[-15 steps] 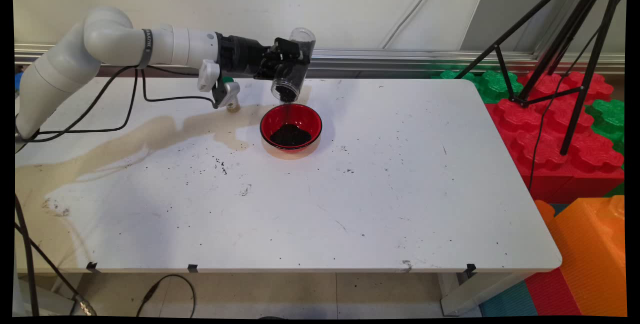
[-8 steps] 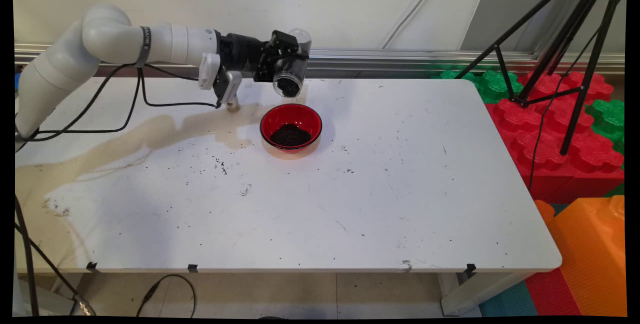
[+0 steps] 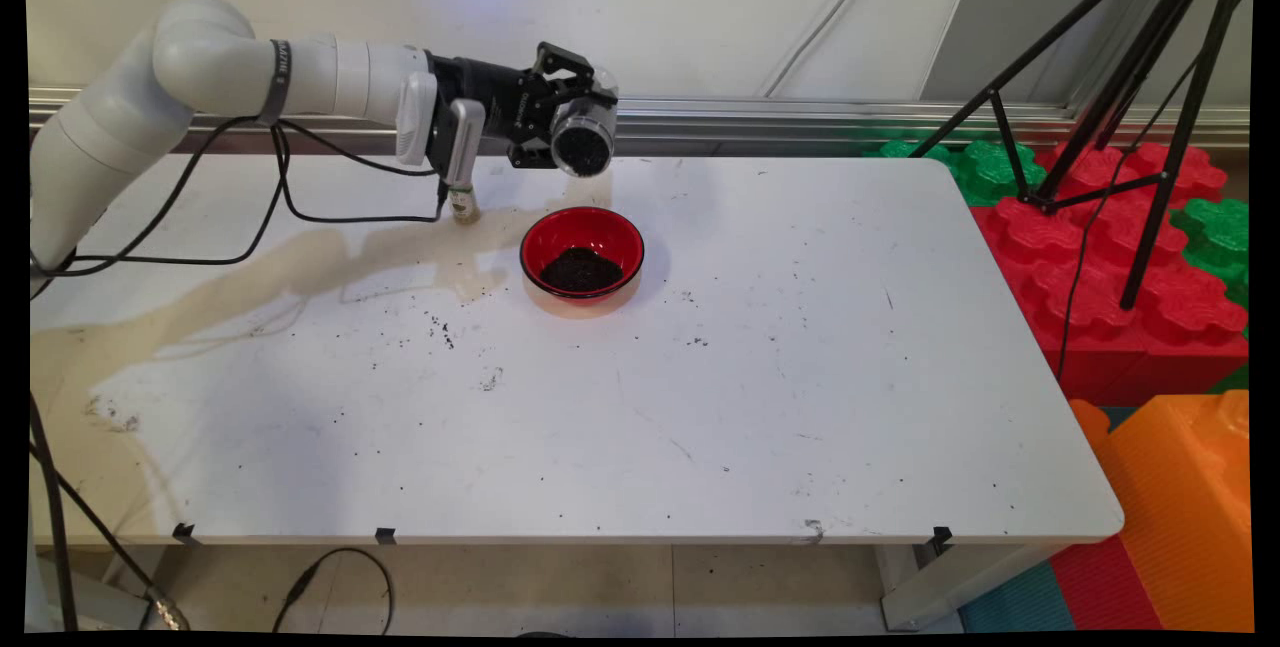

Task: Pour the black seasoning powder in the red bowl

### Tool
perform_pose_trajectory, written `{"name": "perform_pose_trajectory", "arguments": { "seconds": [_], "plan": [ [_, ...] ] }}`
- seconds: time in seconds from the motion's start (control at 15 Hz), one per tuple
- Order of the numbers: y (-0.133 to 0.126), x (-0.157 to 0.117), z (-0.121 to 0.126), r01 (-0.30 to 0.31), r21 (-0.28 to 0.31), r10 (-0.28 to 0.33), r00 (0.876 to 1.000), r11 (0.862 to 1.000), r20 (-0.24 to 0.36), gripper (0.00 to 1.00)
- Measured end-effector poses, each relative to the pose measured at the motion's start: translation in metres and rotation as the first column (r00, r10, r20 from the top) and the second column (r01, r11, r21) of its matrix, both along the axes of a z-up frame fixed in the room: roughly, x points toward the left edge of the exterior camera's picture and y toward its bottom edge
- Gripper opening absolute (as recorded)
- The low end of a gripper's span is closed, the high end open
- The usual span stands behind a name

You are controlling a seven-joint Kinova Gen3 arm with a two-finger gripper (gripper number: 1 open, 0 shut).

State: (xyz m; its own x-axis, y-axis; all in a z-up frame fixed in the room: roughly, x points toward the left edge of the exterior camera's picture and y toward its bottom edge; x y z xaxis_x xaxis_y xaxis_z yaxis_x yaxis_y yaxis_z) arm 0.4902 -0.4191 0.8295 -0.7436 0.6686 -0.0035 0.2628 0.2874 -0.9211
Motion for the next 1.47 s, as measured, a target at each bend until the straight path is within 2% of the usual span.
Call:
{"name": "perform_pose_trajectory", "arguments": {
  "seconds": [0.27,0.53,0.67,0.8,1.0,1.2,1.27,1.33,1.47],
  "plan": [
    [0.003,0.001,0.008,-0.044,0.112,0.059,0.99,0.993,-0.127,0.0],
    [0.007,0.004,0.015,-0.073,0.221,0.125,0.965,0.973,-0.231,0.0],
    [0.009,0.005,0.019,-0.085,0.279,0.165,0.946,0.957,-0.28,0.0],
    [0.01,0.007,0.023,-0.094,0.339,0.211,0.921,0.936,-0.327,0.0],
    [0.013,0.01,0.028,-0.099,0.434,0.286,0.875,0.896,-0.39,0.0],
    [0.015,0.012,0.034,-0.089,0.527,0.362,0.821,0.845,-0.442,0.0],
    [0.015,0.012,0.034,-0.085,0.546,0.377,0.81,0.834,-0.45,0.0],
    [0.015,0.013,0.035,-0.078,0.572,0.399,0.793,0.816,-0.461,0.0],
    [0.017,0.014,0.037,-0.06,0.63,0.45,0.752,0.774,-0.482,0.0]
  ]
}}
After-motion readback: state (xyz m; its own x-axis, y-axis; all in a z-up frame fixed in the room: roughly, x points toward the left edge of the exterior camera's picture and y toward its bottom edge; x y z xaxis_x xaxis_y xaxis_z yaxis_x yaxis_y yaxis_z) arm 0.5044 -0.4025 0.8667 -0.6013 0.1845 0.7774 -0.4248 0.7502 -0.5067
